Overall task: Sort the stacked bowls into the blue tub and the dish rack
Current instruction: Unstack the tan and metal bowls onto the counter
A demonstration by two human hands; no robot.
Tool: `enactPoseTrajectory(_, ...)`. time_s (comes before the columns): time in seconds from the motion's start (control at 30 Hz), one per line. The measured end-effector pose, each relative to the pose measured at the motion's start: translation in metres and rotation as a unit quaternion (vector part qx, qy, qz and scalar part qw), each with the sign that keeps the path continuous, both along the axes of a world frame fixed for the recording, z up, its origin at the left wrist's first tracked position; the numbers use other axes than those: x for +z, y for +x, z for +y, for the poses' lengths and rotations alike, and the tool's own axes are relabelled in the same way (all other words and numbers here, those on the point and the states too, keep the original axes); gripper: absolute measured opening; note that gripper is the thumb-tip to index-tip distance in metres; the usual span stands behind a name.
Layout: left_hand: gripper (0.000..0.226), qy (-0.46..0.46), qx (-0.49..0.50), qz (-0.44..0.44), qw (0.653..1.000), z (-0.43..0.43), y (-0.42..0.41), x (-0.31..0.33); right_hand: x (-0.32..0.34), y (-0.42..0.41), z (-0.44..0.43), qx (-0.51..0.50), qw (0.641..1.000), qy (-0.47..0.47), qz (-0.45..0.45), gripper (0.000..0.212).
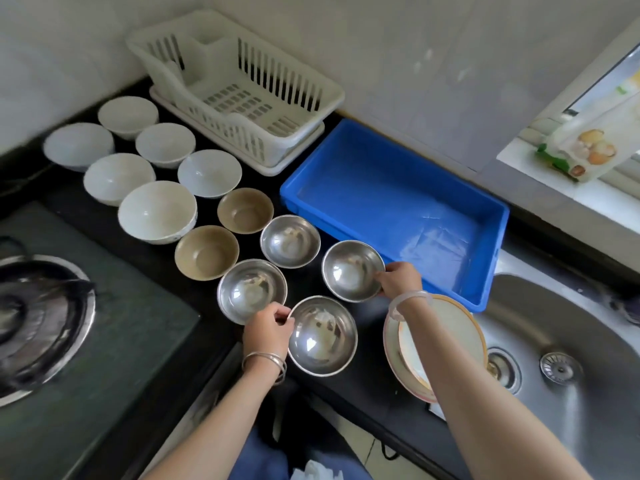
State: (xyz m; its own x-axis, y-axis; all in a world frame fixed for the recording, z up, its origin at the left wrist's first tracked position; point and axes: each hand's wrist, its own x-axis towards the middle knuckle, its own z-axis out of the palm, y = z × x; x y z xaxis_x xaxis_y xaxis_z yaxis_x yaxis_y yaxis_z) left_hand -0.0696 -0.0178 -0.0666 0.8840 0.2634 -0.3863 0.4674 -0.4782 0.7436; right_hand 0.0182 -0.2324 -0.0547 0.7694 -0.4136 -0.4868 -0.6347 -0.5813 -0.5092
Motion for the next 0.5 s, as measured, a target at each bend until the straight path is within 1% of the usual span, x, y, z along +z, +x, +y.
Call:
enactPoseTrajectory(0.03, 0.004, -0.001, 0.004, -0.001, 1.000, 0.000, -0.001, -0.002, -0.002, 0.002, 0.002, 0.002, 1.000, -0.005, 0.004, 0.018)
enactPoseTrajectory(0.1, 0.005, -0.006, 0.014, -0.001, 1.000, 0.001, -0.002, -0.005, -0.006, 0.004, 0.005, 0.005, 1.000, -0.011, 0.011, 0.013)
enactPoseTrajectory(0.2, 0.005, -0.014, 0.032, -0.008, 0.999, -0.001, -0.005, -0.006, -0.015, 0.006, 0.007, -0.008, 1.000, 0.000, 0.020, 0.009)
enactPoseTrajectory(0.33, 0.009, -0.021, 0.050, -0.019, 0.998, -0.003, -0.009, -0.007, -0.022, 0.005, 0.008, -0.039, 0.998, 0.040, 0.018, 0.013)
enactPoseTrajectory(0.4, 0.011, -0.027, 0.052, -0.021, 0.998, -0.003, -0.010, -0.007, -0.023, 0.004, 0.009, -0.050, 0.997, 0.053, 0.015, 0.012)
enactPoseTrajectory(0.5, 0.009, -0.028, 0.053, -0.018, 0.998, -0.003, -0.013, -0.008, -0.025, 0.004, 0.010, -0.062, 0.996, 0.067, 0.012, 0.020)
